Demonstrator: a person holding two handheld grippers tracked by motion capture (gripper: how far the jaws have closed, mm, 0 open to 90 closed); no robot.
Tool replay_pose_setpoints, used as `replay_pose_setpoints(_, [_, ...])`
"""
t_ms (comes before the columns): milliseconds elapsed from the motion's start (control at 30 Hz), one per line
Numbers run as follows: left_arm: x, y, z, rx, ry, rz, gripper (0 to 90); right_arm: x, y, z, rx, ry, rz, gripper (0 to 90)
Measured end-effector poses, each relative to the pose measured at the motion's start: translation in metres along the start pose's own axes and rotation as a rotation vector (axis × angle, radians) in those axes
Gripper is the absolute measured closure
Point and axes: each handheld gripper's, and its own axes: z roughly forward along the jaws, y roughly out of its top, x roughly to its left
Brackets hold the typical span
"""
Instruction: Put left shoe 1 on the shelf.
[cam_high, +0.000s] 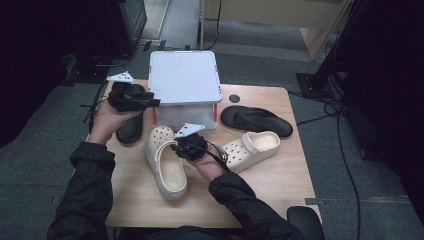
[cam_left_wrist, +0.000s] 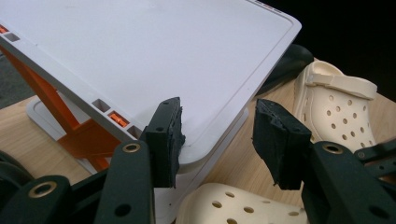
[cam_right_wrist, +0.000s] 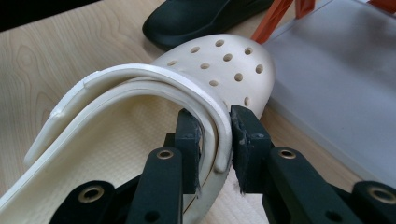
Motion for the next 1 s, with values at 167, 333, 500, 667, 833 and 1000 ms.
replay_pose_setpoints(167, [0.0, 0.0, 0.0, 0.003, -0.003, 0.0, 52.3, -0.005, 0.009, -0.008, -0.012, -0.022, -0.01, 75.0])
replay_pose_setpoints(333, [0.0, 0.0, 0.0, 0.004, -0.001, -0.005, 52.7, -0.018, 0.015, -0.013, -0.013, -0.058, 0.002, 75.1])
replay_pose_setpoints(500, [0.001, 0.0, 0.0, 0.0, -0.006, -0.012, 52.9, -0.03, 0.021, -0.009, 0.0, -0.108, 0.005, 75.1])
replay_pose_setpoints(667, [0.001, 0.0, 0.0, -0.001, -0.009, -0.012, 52.9, -0.04, 0.028, 0.004, 0.014, -0.147, 0.013, 75.1])
replay_pose_setpoints(833, [0.001, 0.0, 0.001, 0.003, -0.004, -0.007, 53.4, -0.047, 0.031, 0.016, 0.031, -0.183, 0.033, 74.9])
replay_pose_setpoints(1000, [0.001, 0.0, 0.001, 0.001, -0.004, -0.006, 53.5, -0.046, 0.028, 0.026, 0.03, -0.205, 0.054, 73.2])
